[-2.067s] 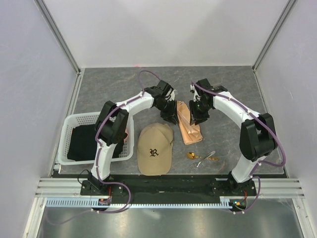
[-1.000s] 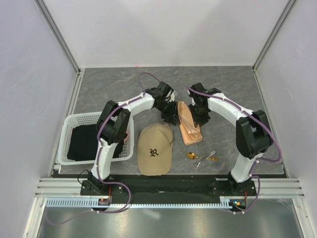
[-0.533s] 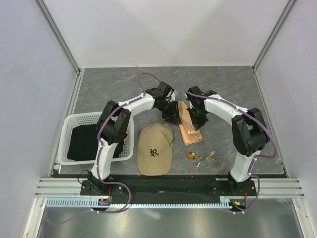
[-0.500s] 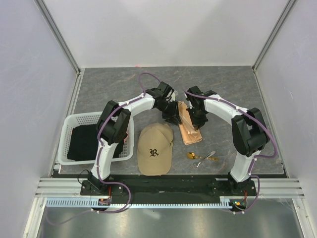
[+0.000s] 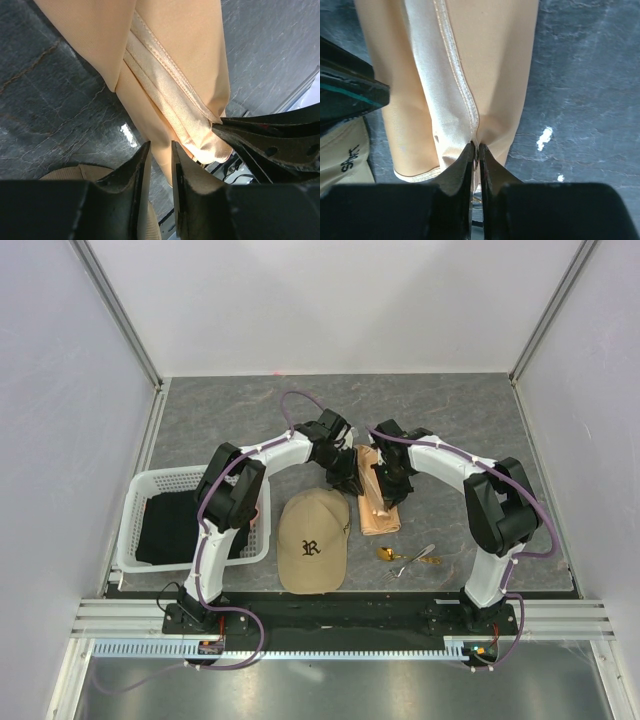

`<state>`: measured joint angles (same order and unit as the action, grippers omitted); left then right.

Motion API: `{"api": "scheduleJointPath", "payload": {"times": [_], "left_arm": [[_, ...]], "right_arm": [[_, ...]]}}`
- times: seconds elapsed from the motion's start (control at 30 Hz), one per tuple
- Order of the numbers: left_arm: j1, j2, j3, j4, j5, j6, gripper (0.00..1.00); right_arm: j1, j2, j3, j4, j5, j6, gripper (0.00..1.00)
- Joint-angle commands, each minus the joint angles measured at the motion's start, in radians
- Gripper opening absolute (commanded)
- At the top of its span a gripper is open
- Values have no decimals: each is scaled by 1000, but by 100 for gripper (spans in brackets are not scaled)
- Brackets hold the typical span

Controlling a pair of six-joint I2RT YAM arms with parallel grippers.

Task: Fold the napkin into a case and place the utensils inside
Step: Smooth out the smaller rectangle-folded napkin at the center of the board.

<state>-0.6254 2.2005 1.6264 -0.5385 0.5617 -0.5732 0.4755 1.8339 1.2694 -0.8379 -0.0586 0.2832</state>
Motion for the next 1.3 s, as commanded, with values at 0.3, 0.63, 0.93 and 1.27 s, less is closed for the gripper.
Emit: {"api": "scheduleJointPath", "payload": {"times": [0.3,0.63,0.93,1.27], "left_arm": [[-10,60,16,61,53,-24,12],[-14,110,92,66,52,-48,4],[-20,93,84,66,55,-51,3],[-22,80,92,66,60,-56,3]], "right_arm": [[-3,-5,114,-52,32,-15,33],[-9,33,97,-33,77,-75,47],[-9,15,127,-43,143,-104,51],[-12,36,87,-23,114,-118,56]]}}
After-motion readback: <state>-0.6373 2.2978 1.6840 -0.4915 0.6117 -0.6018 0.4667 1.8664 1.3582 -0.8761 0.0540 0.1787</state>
